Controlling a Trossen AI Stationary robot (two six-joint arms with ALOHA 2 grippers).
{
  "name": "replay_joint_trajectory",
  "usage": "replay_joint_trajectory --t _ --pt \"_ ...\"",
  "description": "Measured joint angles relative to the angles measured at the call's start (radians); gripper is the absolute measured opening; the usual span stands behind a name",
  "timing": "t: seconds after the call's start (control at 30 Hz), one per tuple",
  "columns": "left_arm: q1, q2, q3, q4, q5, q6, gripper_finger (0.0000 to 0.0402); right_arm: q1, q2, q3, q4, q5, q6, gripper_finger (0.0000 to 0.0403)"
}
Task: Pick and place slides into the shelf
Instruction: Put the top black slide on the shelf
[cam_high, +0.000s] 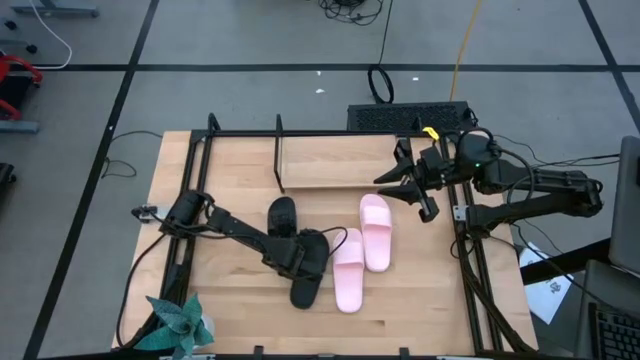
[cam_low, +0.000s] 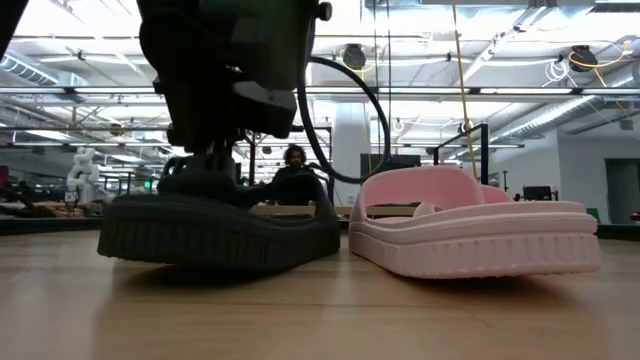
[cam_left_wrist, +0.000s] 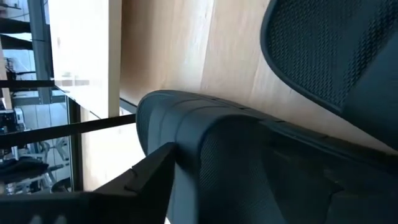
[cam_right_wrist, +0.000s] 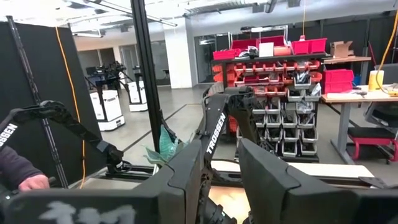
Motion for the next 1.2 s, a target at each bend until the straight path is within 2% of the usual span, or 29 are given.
replay_joint_trajectory --t 0.13,0.33,0.4,0.7,1.0,1.2 --pt "0.009 -0.001 -0.014 0.009 0.005 0.013 0.0168 0.0 0.0 0.0 -0.001 0.0 0.0 0.0098" --pt "0.012 -0.003 -0.032 0.008 0.056 -0.003 0.0043 0.0 0.0 0.0 0.0 0.0 0.02 0.0098" --pt "0.002 -0.013 -0.025 0.003 0.059 -0.013 0.0013 0.0 0.0 0.0 0.001 0.0 0.021 0.0098" --pt "-0.057 -0.147 0.056 -0.12 0.092 -0.134 0.0002 0.0 0.0 0.0 0.042 0.0 0.078 0.0098" --pt "-0.155 -0.216 0.215 -0.389 0.065 -0.309 0.0001 0.0 0.0 0.0 0.129 0.001 0.168 0.0098" --pt "-0.197 -0.216 0.327 -0.382 0.046 -0.289 0.0 0.0 0.0 0.0 0.194 0.001 0.236 0.0098"
